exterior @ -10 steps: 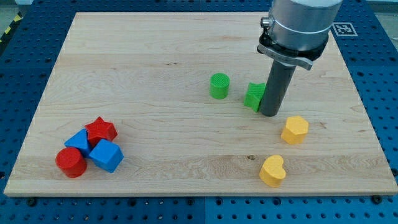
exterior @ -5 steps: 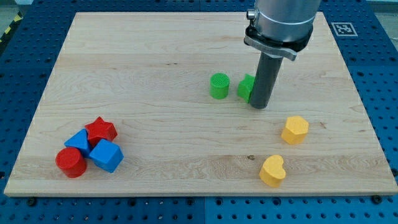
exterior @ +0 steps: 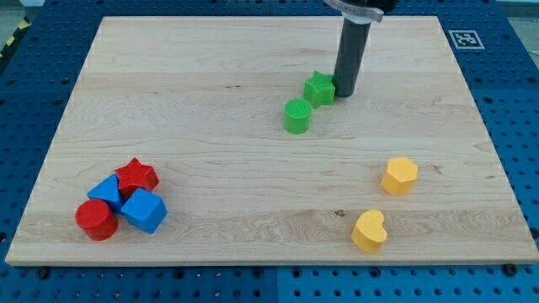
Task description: Move the green star above the green circle
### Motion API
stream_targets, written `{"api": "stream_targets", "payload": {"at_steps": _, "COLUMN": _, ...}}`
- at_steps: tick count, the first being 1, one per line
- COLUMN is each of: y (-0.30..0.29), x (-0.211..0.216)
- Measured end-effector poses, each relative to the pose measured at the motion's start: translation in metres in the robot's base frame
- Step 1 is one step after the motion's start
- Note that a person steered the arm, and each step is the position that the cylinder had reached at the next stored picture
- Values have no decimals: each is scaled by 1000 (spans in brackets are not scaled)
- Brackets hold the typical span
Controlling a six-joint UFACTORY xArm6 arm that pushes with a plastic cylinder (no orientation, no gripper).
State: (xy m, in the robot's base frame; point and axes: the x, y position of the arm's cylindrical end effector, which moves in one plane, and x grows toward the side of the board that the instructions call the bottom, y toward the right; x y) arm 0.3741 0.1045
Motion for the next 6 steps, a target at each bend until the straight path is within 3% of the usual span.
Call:
{"api": "stream_targets", "payload": {"at_steps": 3, "y": -23, "x": 28}}
{"api": "stream_targets", "payload": {"at_steps": 6, "y": -45, "x": -4}}
